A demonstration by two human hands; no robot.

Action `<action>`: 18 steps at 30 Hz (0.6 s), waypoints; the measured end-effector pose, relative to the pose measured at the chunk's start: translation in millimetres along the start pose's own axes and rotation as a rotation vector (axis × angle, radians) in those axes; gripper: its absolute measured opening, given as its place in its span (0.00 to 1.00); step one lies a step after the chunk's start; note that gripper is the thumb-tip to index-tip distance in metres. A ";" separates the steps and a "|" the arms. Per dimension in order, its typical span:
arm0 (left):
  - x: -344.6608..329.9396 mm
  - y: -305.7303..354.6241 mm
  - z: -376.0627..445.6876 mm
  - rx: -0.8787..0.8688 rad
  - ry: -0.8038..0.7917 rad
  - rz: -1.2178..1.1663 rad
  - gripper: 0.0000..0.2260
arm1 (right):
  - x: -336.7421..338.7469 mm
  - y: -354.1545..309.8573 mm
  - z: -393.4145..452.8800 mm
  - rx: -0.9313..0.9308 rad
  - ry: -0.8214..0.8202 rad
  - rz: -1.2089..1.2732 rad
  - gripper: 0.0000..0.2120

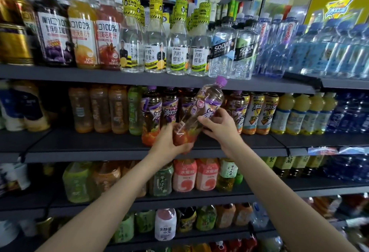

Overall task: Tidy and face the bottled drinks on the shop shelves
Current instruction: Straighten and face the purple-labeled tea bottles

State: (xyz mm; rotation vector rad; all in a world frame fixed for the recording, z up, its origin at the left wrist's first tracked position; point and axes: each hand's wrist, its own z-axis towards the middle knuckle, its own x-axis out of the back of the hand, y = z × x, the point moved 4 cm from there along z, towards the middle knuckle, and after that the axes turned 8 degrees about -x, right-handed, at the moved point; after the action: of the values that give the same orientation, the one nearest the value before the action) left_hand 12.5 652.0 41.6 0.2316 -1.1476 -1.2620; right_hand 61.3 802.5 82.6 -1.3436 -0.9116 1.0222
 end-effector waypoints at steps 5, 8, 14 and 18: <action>2.6 20.9 -10.4 -0.233 0.304 0.582 0.33 | -15.2 7.1 2.5 -0.160 0.121 0.220 0.19; 9.6 21.7 -4.5 -0.262 0.274 0.416 0.30 | -6.2 9.9 6.9 -0.166 0.156 0.312 0.25; 7.9 5.1 1.2 0.250 -0.151 -0.635 0.22 | 10.7 -2.5 9.9 -0.023 -0.102 0.336 0.26; 9.7 12.0 7.0 0.008 0.152 -0.164 0.28 | 10.2 -4.1 13.3 -0.057 -0.093 0.269 0.24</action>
State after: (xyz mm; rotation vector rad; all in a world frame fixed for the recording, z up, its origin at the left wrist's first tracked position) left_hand 13.2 651.3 58.5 0.4280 -1.0194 -1.3593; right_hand 52.2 816.6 86.7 -1.5052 -0.8488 1.2816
